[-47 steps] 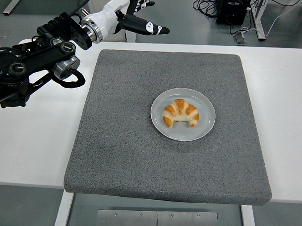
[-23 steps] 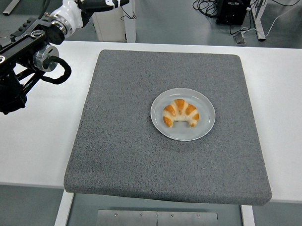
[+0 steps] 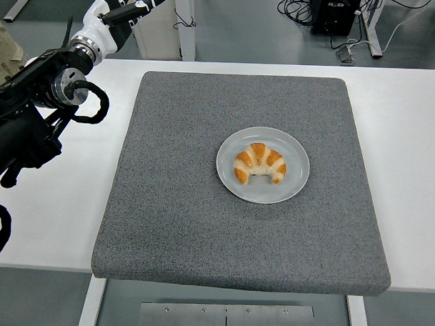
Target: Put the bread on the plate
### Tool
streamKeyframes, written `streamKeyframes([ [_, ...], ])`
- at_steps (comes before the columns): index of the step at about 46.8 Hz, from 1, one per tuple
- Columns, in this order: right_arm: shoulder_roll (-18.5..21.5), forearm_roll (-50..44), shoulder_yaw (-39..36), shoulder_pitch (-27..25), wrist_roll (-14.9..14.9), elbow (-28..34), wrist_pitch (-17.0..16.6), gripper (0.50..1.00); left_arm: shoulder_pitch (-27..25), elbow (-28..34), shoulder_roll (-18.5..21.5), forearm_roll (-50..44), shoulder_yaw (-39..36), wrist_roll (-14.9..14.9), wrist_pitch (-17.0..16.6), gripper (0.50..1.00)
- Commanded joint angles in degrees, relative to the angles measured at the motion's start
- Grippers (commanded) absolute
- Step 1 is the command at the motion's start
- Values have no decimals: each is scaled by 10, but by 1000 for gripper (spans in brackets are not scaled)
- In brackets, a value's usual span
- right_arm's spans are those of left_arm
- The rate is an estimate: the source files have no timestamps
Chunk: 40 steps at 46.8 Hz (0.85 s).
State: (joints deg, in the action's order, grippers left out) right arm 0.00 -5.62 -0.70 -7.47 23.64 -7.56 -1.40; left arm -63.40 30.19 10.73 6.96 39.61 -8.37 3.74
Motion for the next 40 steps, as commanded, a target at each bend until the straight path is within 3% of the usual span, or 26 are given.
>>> streamKeyframes([
  [1, 0, 0, 0, 0, 0, 0, 0, 1000, 0, -22, -9, -11, 7, 0, 15, 971],
  [17, 0, 0, 0, -1, 0, 0, -2, 1000, 27, -124, -38, -18, 14, -17, 101, 971],
  [40, 0, 0, 0, -1, 0, -5, 1, 1000, 35, -137, -41, -23, 13, -23, 107, 971],
])
